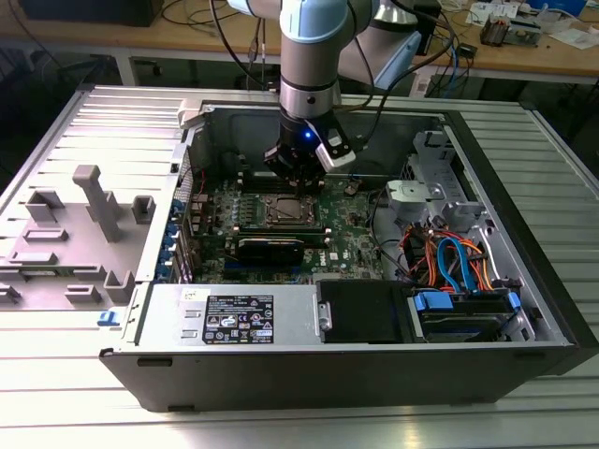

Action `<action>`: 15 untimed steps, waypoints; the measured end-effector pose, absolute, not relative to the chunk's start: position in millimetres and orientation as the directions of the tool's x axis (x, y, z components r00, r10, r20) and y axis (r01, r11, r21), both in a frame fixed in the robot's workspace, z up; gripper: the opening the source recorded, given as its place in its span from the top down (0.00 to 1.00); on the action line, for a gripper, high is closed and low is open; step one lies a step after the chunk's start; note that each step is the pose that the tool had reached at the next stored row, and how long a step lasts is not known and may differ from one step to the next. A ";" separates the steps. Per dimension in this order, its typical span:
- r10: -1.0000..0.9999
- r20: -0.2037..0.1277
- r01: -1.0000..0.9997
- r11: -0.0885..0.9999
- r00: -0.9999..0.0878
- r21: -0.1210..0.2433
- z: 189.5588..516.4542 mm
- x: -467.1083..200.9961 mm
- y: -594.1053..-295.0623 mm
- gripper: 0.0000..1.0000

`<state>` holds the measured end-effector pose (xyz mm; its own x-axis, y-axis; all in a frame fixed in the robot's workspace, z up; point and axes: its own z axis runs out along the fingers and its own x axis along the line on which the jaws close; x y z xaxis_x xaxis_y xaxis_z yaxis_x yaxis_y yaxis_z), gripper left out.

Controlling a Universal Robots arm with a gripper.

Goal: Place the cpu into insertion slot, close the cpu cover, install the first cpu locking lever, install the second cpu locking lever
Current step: 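Install the first cpu locking lever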

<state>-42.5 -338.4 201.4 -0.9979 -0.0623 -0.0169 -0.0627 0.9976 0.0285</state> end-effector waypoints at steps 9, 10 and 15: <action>-0.063 -0.017 -0.063 0.998 -0.998 0.030 203.6 -42.4 -337.4 0.89; -0.063 -0.017 -0.063 0.998 -0.998 0.030 204.5 -42.4 -337.4 0.89; -0.063 -0.017 -0.063 0.998 -0.998 0.029 208.6 -41.7 -337.5 0.89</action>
